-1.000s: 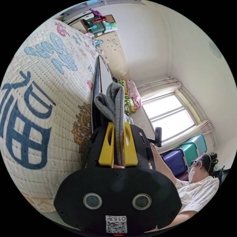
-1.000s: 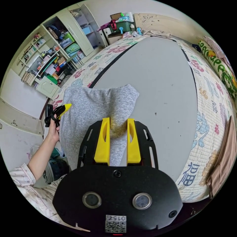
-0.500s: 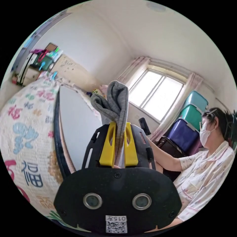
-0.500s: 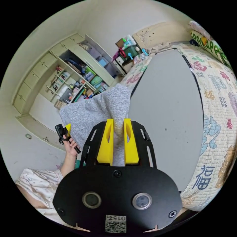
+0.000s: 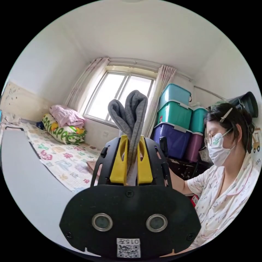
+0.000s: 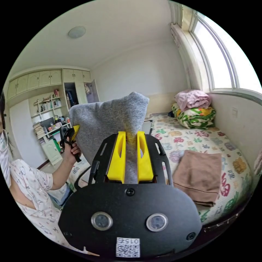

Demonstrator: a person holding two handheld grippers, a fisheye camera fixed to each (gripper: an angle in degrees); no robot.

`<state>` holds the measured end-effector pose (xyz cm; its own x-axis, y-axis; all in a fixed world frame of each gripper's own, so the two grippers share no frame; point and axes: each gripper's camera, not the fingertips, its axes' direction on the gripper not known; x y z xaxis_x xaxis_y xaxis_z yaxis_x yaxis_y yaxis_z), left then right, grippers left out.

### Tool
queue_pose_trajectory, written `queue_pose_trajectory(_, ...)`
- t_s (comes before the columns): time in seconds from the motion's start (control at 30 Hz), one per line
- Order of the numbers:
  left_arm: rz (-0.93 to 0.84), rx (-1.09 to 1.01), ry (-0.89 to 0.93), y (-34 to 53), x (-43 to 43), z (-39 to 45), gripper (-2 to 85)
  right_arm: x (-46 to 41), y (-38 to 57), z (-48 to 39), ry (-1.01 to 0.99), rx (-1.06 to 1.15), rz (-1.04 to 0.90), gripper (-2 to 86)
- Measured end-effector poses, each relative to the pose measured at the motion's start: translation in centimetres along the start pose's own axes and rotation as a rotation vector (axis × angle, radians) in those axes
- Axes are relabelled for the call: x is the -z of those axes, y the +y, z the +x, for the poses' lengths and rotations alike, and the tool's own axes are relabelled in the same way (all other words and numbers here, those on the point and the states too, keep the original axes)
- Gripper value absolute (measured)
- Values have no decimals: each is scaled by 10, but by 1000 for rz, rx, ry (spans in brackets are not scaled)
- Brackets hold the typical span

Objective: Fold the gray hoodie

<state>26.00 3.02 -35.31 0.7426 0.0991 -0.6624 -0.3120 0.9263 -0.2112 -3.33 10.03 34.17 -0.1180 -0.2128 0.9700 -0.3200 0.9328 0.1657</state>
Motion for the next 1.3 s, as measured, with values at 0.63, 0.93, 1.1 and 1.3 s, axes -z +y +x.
queue_pose_trajectory(0.63, -359, 454, -236, 184, -354, -308, 105, -348, 50, 425, 784, -343, -411, 47)
queue_pose_trajectory(0.93, -778, 117, -260, 244, -388, -286, 105, -432, 209, 394, 982, 74, -401, 47)
queue_pose_trajectory(1.1, -786, 122, -282, 228, -370, -285, 105, -431, 236, 368, 1154, 213, -518, 4)
queue_pose_trajectory(1.3, -432, -15, -304, 159, -206, -223, 86, -269, 211, 247, 1081, -53, -236, 35)
